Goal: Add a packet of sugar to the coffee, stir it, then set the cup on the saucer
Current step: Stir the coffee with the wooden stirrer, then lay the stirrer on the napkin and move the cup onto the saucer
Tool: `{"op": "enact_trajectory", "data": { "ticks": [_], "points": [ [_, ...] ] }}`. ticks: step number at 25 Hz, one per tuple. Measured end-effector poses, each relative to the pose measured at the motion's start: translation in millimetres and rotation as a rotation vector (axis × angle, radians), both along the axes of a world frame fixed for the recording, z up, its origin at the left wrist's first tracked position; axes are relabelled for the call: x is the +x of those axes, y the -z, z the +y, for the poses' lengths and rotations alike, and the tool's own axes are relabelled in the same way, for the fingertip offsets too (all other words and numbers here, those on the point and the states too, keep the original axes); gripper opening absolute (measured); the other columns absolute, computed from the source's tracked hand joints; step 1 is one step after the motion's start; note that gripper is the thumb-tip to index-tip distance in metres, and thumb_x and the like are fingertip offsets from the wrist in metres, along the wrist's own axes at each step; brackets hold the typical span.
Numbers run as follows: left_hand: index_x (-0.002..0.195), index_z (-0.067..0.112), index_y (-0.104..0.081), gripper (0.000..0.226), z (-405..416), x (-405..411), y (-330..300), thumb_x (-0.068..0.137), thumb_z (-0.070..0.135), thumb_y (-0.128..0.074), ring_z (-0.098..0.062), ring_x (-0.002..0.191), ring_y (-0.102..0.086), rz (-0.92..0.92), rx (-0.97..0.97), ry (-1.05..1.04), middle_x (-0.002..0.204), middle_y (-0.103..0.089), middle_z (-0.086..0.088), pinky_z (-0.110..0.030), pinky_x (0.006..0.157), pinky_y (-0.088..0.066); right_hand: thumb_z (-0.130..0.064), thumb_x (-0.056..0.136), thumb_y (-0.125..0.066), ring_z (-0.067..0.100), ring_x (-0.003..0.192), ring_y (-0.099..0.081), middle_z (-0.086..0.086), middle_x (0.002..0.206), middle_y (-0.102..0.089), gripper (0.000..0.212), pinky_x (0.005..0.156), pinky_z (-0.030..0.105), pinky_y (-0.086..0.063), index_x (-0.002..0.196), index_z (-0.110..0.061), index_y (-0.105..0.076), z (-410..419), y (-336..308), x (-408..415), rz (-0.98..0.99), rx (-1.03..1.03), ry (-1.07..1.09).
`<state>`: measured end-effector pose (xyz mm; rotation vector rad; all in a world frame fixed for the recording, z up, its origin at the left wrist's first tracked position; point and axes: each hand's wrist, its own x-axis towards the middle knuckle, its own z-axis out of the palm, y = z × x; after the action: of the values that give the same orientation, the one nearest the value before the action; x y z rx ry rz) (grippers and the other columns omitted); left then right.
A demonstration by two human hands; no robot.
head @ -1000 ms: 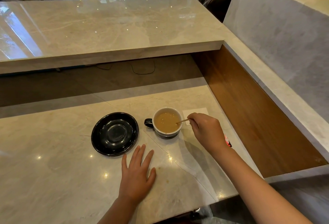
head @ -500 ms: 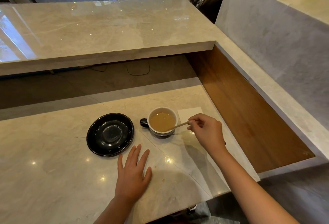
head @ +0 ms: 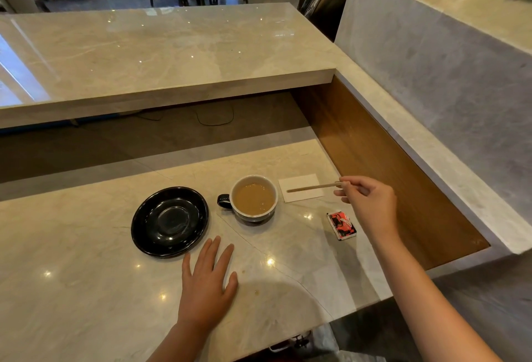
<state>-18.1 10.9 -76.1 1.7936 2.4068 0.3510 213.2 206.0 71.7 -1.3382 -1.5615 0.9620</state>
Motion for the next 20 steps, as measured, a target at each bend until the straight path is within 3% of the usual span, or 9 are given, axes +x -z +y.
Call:
{"op": "enact_trajectory", "data": {
  "ticks": [4, 7, 10, 14, 17, 20],
  "points": [
    [0.137, 0.026, -0.039, 0.056, 0, 0, 0, 0.086, 0.048, -0.032, -0.019, 0.134, -0.018, 0.006, -0.016, -0.005, 0.146, -0.034, -0.006, -0.045, 0.107, 0.001, -0.004, 0.083, -0.064, 0.016, 0.074, -0.068, 0.006, 0.084, -0.074, 0.016, 0.068, 0.030, -0.057, 0.097, -0.007, -0.070, 6, 21, 2, -0.271, 0.329, -0.033],
    [0.137, 0.026, -0.040, 0.056, 0, 0, 0, 0.086, 0.048, -0.033, -0.018, 0.134, -0.018, 0.006, -0.019, -0.008, 0.146, -0.034, -0.006, -0.044, 0.107, 0.000, -0.007, 0.086, -0.060, 0.022, 0.066, -0.070, 0.011, 0.079, -0.076, 0.014, 0.057, 0.034, -0.059, 0.094, -0.004, -0.071, 13, 43, 1, -0.464, 0.650, -0.146],
    [0.136, 0.026, -0.040, 0.055, 0, 1, -1, 0.086, 0.047, -0.034, -0.018, 0.134, -0.019, 0.001, -0.006, -0.007, 0.145, -0.036, -0.006, -0.044, 0.107, -0.002, -0.011, 0.086, -0.058, 0.021, 0.063, -0.071, 0.011, 0.077, -0.075, 0.016, 0.052, 0.030, -0.059, 0.096, -0.003, -0.069, 17, 62, 4, -0.591, 0.838, -0.251],
    [0.136, 0.027, -0.040, 0.056, 0, 1, -3, 0.085, 0.048, -0.033, -0.019, 0.133, -0.022, -0.008, 0.004, -0.011, 0.144, -0.037, -0.007, -0.043, 0.106, -0.003, 0.000, 0.064, -0.081, 0.023, 0.078, -0.072, 0.013, 0.089, -0.075, 0.038, 0.066, 0.034, -0.061, 0.100, -0.003, -0.068, 11, 87, 15, -0.643, 0.794, -0.381],
    [0.137, 0.027, -0.039, 0.056, 0, 0, -2, 0.086, 0.050, -0.032, -0.020, 0.132, -0.023, -0.010, -0.003, -0.013, 0.144, -0.037, -0.006, -0.043, 0.107, -0.001, -0.008, 0.066, -0.081, 0.023, 0.088, -0.071, 0.012, 0.098, -0.074, 0.042, 0.080, 0.031, -0.056, 0.106, -0.006, -0.066, 6, 102, 26, -0.670, 0.700, -0.444],
    [0.136, 0.027, -0.039, 0.055, -1, 0, -1, 0.086, 0.048, -0.034, -0.020, 0.133, -0.022, -0.007, -0.002, -0.005, 0.144, -0.037, -0.007, -0.043, 0.107, 0.000, -0.005, 0.065, -0.082, 0.024, 0.095, -0.068, 0.012, 0.103, -0.072, 0.043, 0.087, 0.032, -0.052, 0.105, -0.006, -0.067, 1, 109, 32, -0.714, 0.686, -0.498]
  ]
}}
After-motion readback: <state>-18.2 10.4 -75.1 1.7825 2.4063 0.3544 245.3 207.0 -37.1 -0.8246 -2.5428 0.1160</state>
